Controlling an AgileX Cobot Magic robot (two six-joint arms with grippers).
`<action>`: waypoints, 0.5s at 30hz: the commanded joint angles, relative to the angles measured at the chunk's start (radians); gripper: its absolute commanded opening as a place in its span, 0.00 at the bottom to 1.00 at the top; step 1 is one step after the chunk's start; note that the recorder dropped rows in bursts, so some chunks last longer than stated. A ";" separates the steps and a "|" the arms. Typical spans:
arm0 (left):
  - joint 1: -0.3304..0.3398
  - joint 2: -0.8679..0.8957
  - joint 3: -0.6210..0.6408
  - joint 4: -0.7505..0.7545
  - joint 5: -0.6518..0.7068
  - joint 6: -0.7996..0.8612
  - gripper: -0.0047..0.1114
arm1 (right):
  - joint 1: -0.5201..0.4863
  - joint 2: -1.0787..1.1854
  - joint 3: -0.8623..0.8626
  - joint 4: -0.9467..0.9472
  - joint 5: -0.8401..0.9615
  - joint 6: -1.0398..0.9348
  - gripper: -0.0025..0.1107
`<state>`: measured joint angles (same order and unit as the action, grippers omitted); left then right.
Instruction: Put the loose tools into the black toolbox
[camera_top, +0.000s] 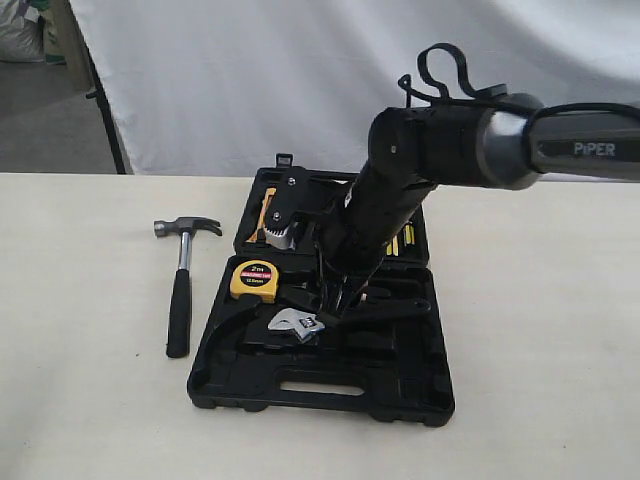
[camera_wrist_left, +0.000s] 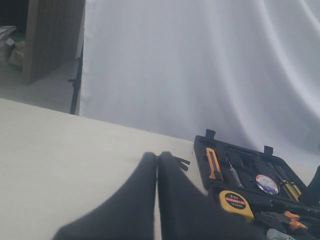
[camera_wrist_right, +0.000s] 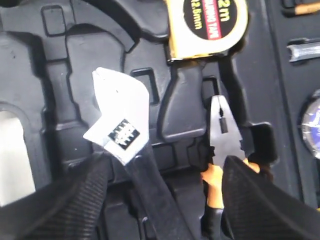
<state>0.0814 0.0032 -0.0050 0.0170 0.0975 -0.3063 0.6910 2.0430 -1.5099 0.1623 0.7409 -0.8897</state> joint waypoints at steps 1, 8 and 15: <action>-0.007 -0.003 -0.003 0.006 -0.009 -0.005 0.05 | -0.009 0.032 -0.075 -0.013 0.120 -0.028 0.58; -0.007 -0.003 -0.003 0.006 -0.009 -0.005 0.05 | -0.009 0.089 -0.149 -0.037 0.199 -0.085 0.58; -0.007 -0.003 -0.003 0.006 -0.009 -0.005 0.05 | -0.009 0.141 -0.164 -0.037 0.202 -0.127 0.58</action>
<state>0.0814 0.0032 -0.0050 0.0191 0.0975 -0.3063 0.6893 2.1774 -1.6640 0.1331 0.9367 -0.9940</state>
